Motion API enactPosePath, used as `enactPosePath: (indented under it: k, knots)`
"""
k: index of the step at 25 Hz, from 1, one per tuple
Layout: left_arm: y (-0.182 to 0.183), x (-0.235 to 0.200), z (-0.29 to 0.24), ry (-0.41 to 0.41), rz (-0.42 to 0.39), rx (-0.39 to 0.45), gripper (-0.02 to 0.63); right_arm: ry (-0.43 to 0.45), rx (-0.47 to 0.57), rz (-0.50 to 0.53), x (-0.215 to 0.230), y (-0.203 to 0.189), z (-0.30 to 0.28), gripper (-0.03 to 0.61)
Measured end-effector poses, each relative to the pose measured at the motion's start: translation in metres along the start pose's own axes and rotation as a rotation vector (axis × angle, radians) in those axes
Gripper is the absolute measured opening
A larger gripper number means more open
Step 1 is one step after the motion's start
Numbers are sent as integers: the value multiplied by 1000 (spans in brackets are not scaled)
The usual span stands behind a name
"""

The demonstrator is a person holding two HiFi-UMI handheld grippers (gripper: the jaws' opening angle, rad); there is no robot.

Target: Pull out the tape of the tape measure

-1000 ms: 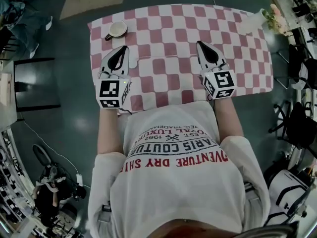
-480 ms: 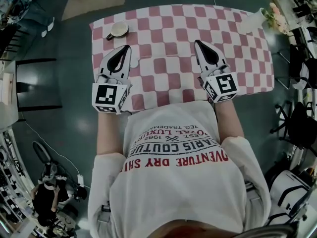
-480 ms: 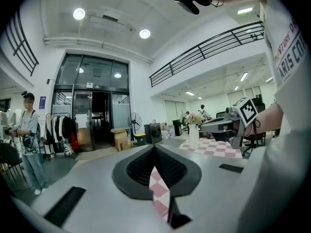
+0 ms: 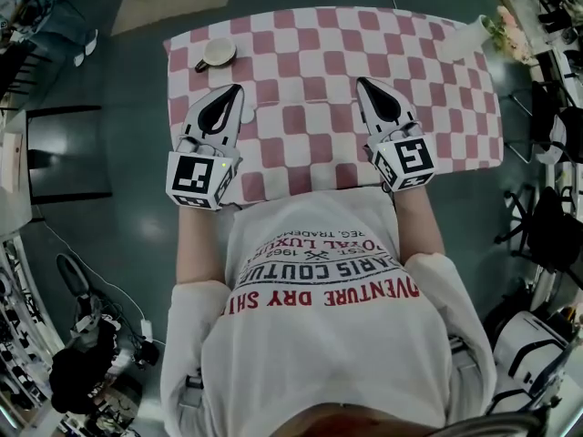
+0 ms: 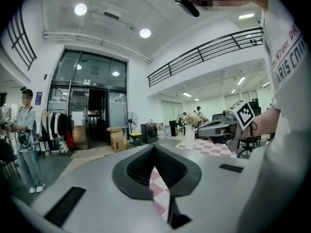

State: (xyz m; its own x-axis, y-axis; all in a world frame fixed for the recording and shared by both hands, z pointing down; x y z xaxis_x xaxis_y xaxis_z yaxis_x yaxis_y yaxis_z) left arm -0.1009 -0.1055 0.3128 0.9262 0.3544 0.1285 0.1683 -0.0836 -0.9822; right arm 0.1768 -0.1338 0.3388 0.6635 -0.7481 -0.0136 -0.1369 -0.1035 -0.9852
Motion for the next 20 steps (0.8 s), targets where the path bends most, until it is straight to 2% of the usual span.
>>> enactPosePath:
  k: [5,20]
  knots:
    - [0,-1,-1,21,-13,-7,15,-23,-4,-49,4,3,-3,28]
    - [4,1,-6,6,-4,-8,17,-30,-8,-14,1,3,-10,28]
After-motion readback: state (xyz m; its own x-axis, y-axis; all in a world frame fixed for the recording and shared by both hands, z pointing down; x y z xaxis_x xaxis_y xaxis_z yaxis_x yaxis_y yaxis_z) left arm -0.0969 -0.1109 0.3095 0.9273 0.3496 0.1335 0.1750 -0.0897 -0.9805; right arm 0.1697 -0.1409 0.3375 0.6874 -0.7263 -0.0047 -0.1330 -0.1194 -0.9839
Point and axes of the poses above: the fingertips, and each gripper's own axes: z backward along the fingers, x to its right, y out of its top, the point moved 7 cm from there along z, backward along the fingers, and after that the axes turned 11 degrees about y, right-handed, at the moved point
